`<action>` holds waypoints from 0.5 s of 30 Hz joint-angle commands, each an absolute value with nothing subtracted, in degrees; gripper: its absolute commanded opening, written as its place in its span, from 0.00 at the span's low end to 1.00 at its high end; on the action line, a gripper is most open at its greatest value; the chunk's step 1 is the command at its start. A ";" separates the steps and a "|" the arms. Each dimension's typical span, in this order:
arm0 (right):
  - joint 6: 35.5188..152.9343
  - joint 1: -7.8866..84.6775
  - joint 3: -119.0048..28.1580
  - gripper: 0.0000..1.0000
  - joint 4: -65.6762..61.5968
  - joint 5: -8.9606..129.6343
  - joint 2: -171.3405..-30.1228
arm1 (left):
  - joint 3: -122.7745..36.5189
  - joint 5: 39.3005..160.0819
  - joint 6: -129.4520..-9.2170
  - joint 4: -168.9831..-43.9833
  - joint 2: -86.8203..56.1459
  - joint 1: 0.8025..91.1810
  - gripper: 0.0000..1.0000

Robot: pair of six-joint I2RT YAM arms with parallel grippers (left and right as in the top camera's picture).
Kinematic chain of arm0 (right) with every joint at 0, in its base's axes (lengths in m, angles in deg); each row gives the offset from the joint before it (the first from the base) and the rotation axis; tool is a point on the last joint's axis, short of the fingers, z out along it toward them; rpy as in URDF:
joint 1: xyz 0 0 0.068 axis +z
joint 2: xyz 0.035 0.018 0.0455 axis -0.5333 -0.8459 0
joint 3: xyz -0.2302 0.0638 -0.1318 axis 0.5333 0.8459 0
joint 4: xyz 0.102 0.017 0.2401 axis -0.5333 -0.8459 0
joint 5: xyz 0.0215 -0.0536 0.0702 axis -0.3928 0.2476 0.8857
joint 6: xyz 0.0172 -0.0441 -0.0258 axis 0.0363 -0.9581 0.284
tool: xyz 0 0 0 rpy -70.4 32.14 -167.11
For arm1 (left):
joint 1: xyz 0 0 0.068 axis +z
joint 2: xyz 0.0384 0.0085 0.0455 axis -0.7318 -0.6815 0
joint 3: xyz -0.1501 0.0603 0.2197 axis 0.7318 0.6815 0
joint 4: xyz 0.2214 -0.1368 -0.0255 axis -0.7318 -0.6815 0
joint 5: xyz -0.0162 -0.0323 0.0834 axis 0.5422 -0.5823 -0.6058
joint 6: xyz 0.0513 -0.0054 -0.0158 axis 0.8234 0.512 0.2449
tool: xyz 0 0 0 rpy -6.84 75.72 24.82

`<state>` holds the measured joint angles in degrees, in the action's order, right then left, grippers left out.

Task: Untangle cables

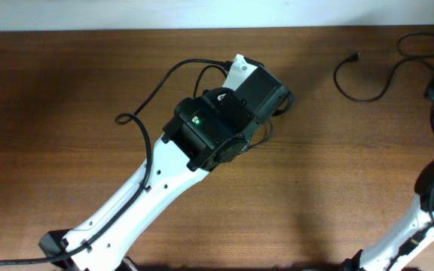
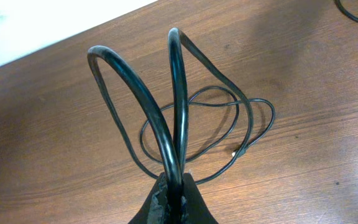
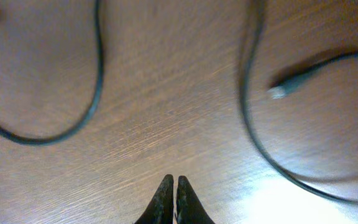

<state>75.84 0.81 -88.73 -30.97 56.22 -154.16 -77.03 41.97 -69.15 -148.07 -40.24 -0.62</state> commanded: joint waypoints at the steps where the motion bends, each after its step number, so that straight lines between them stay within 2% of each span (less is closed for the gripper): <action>1: 81.53 -0.32 -89.52 0.04 -33.83 49.83 -146.82 | -77.77 39.61 -69.43 -147.80 -39.15 -0.53 0.00; 6: 78.12 -2.29 -89.52 0.04 -38.16 53.75 -142.75 | -77.77 39.63 -69.24 -147.96 -39.15 -0.53 0.00; 9: 75.82 -2.25 -89.52 0.04 -29.92 62.88 -129.16 | -77.77 39.21 -69.26 -147.93 -39.15 -0.53 0.00; 12: 77.16 -2.25 -89.52 0.04 -13.83 64.57 -114.38 | -77.77 39.28 -69.28 -148.50 -39.15 -0.55 0.00; 15: 78.10 -1.68 -89.50 0.04 -12.04 66.95 -111.63 | -77.77 39.39 -69.35 -149.36 -39.15 -0.55 0.00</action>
<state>77.09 -2.47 -90.70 -11.06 63.60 -110.45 -77.03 40.50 -69.13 -148.98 -40.24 -0.62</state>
